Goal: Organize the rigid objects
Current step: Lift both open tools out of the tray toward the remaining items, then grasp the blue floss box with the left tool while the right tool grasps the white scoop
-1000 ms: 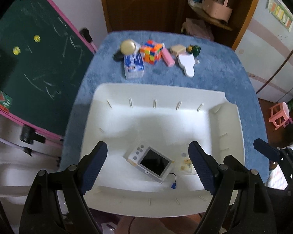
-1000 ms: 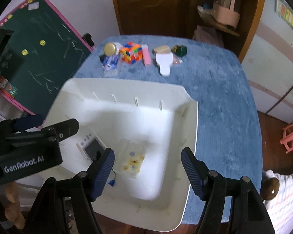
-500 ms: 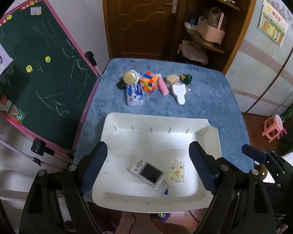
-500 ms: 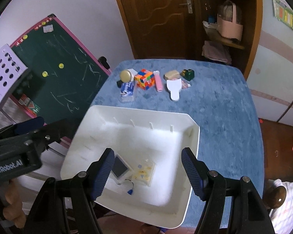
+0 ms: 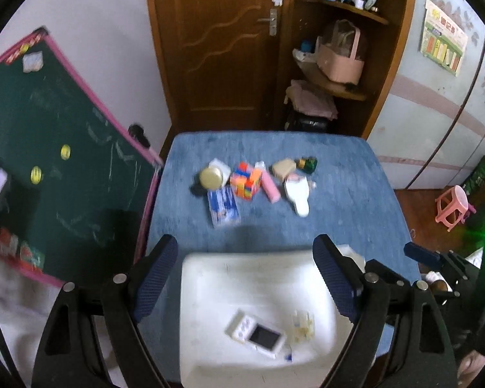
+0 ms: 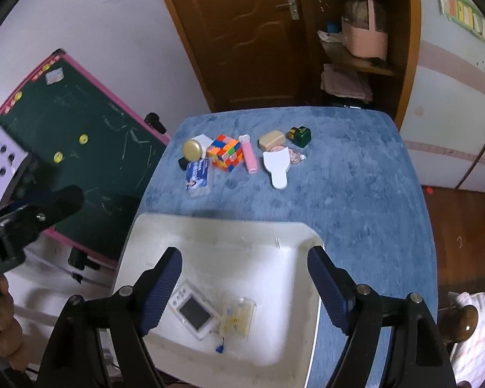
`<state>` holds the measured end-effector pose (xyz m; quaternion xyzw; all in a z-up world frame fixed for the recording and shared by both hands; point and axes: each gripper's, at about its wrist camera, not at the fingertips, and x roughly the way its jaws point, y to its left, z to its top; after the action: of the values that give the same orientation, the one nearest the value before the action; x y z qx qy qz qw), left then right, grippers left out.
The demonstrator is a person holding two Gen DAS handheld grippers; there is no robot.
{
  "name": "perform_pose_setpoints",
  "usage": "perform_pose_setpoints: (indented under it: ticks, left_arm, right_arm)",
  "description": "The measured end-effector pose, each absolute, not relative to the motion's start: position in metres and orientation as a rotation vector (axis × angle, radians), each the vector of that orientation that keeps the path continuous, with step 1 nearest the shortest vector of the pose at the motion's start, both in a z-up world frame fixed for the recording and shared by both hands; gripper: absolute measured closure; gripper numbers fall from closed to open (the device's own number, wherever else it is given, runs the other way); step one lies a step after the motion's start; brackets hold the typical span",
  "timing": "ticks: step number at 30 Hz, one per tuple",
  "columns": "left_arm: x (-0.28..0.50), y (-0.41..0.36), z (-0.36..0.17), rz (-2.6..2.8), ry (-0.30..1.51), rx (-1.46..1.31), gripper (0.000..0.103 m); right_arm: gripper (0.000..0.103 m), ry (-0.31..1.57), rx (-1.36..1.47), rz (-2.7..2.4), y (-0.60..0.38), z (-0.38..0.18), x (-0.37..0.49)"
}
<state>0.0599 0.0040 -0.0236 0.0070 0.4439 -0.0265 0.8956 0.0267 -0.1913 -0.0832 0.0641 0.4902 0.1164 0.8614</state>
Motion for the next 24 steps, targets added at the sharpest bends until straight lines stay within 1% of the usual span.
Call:
perform_pose_setpoints:
  ticks: [5, 10, 13, 16, 24]
  left_arm:
    - [0.105, 0.011, -0.014, -0.063, 0.905, 0.015, 0.015]
    - [0.158, 0.02, -0.026, -0.05, 0.932, -0.018, 0.015]
    - [0.193, 0.027, -0.052, -0.021, 0.985, -0.023, 0.015]
    - [0.22, 0.034, -0.085, 0.008, 1.06, -0.039, 0.015]
    - [0.263, 0.047, -0.172, 0.045, 1.241, -0.091, 0.015]
  right_arm:
    - [0.022, 1.008, 0.107, 0.155, -0.199, -0.072, 0.068]
    - [0.022, 0.987, 0.084, 0.083, -0.21, -0.063, 0.12]
    - [0.022, 0.98, 0.065, 0.035, -0.212, -0.067, 0.153]
    - [0.022, 1.007, 0.055, 0.021, -0.21, -0.084, 0.185]
    - [0.022, 1.152, 0.043, 0.024, -0.195, -0.161, 0.244]
